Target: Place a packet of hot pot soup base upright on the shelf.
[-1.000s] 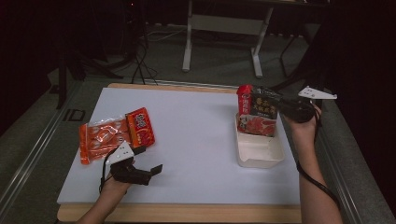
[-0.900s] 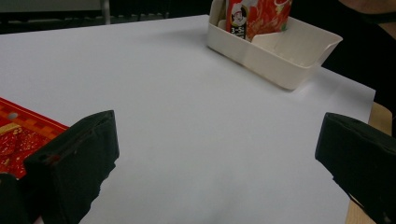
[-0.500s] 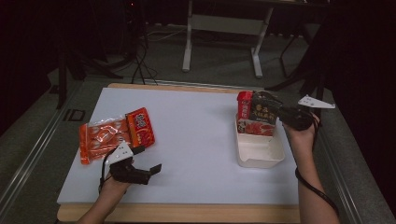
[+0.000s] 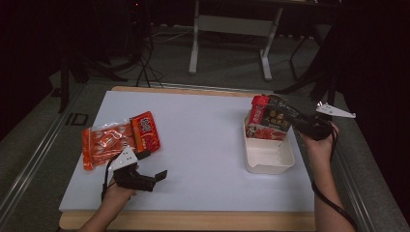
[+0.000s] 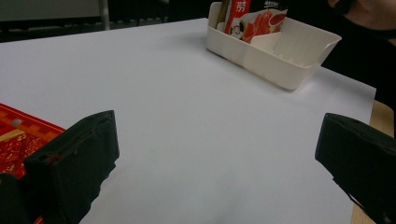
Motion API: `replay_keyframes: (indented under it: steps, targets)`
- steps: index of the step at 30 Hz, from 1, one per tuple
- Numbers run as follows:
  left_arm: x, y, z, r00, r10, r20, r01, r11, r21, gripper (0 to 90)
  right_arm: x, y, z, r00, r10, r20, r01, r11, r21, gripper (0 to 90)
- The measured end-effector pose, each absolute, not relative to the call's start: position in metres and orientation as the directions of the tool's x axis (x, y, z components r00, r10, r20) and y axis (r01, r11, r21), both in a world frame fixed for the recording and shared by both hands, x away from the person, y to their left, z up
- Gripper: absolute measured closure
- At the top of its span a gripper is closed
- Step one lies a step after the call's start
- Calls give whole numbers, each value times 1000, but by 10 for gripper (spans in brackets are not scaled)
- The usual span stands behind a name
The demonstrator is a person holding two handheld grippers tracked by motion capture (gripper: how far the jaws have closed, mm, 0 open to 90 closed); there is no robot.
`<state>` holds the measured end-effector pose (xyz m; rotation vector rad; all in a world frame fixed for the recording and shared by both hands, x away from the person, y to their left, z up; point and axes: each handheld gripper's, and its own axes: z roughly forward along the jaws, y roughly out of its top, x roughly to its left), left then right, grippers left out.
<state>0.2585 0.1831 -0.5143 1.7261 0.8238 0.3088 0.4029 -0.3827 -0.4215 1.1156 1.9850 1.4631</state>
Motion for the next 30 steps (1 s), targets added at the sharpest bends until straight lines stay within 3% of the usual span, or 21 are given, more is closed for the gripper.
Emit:
replay_keyframes:
  steps: [8, 13, 21, 30]
  targets:
    - [259, 187, -513, 703, 673, -230, 390, -95, 916, 0, 374, -381, -382, -539, 836, 104, 280, 61, 958, 273]
    - [259, 188, -509, 707, 673, -218, 397, -122, 910, 0, 355, -366, -371, -576, 810, 109, 261, 56, 964, 143]
    - [260, 197, -503, 722, 661, -206, 388, -140, 911, 8, 328, -339, -376, -672, 731, 123, 256, 73, 964, 134]
    - [257, 224, -494, 706, 683, -187, 375, -138, 917, 148, 305, -309, -387, -750, 648, 131, 266, 114, 957, 143]
